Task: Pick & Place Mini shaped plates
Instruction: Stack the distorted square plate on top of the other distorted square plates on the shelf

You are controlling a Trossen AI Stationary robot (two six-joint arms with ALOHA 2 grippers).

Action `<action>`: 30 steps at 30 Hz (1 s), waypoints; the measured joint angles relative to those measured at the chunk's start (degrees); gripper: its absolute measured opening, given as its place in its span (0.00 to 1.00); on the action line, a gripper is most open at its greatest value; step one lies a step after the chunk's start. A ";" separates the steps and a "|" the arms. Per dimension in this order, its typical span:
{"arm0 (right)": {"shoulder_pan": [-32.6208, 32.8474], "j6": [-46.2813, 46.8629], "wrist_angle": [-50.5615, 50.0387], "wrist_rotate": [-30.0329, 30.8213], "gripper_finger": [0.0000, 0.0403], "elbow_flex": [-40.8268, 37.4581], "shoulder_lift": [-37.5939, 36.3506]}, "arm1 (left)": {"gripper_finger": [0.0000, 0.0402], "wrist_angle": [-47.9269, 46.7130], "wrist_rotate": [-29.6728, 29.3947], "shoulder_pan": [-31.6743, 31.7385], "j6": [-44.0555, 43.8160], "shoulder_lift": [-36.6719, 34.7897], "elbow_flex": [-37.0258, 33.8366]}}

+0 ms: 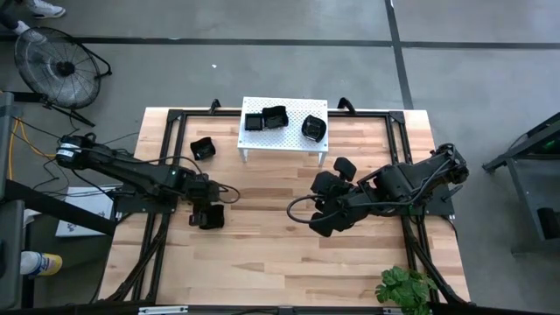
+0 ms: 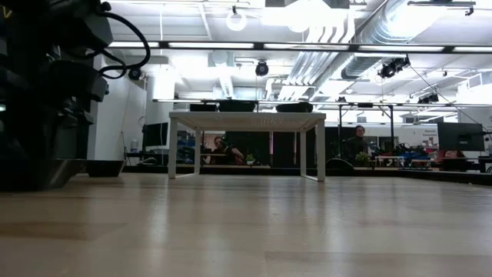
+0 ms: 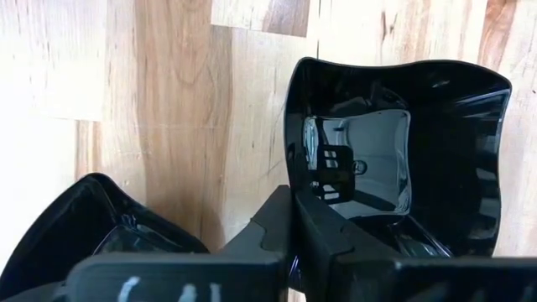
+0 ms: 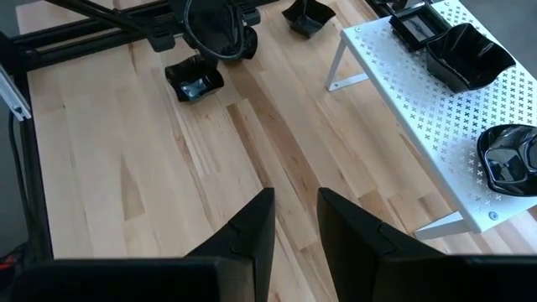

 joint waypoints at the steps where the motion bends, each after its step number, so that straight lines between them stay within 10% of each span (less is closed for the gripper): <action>1: 0.01 0.00 -0.01 0.01 0.22 0.00 0.00 | 0.01 0.00 0.02 0.00 0.00 0.00 0.00; 30: 0.00 4.59 -0.01 4.86 0.22 0.01 0.68 | 0.00 4.61 -16.48 0.00 5.06 -0.20 22.32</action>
